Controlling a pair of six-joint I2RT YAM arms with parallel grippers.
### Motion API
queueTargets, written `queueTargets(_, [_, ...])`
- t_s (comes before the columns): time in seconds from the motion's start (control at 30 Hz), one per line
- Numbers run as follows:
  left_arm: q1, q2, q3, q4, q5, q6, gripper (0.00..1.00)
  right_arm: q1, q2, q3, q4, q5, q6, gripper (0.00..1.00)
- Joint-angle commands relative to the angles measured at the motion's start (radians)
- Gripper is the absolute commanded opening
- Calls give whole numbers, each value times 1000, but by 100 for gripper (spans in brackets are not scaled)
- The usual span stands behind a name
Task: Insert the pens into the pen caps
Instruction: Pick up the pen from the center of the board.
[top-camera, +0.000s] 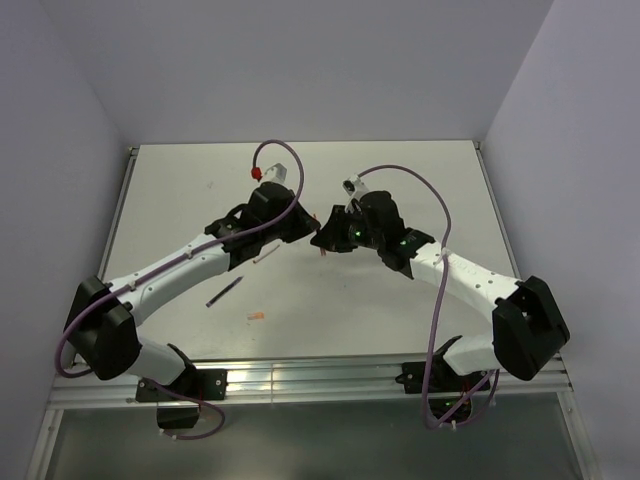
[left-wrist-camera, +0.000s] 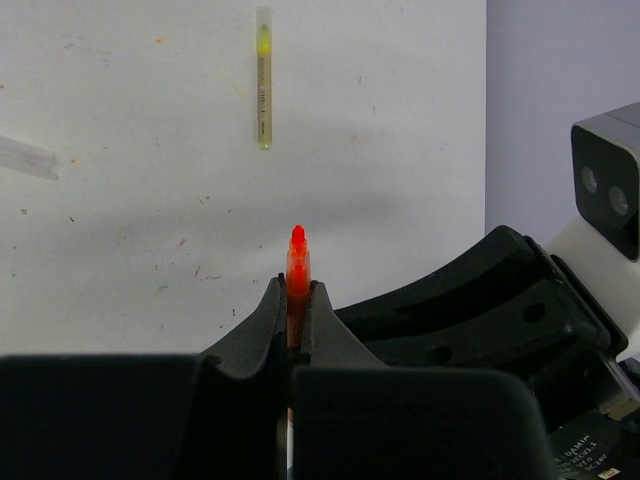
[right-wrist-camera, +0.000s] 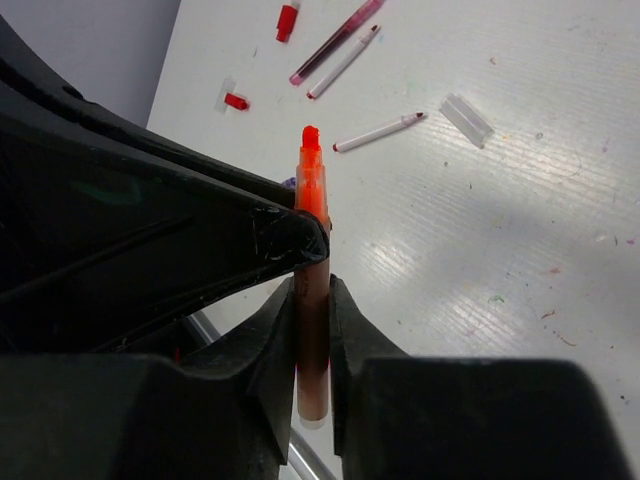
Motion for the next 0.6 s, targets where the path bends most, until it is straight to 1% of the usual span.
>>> queueTargets(0.0, [-7, -47, -22, 58, 23, -2, 0, -4, 16, 55, 20, 3, -6, 16])
queueTargets(0.07, [-7, -58, -33, 75, 28, -5, 0, -4, 13, 60, 13, 6, -7, 10])
queueTargets(0.1, [-7, -66, -41, 81, 29, -4, 0, -4, 12, 59, 12, 14, -9, 2])
queueTargets(0.13, [-7, -70, -46, 87, 29, -2, 0, -4, 8, 62, 6, 17, -10, 0])
queueTargets(0.37, [-7, -87, -53, 83, 14, 1, 1, -5, -13, 60, -19, 32, -26, 0])
queueTargets(0.47, [-7, -92, -59, 89, 14, 1, 7, -4, -28, 57, -25, 44, -32, 0])
queueTargets(0.57, [-7, -90, -58, 89, 16, 4, 16, -4, -33, 60, -26, 51, -36, 0])
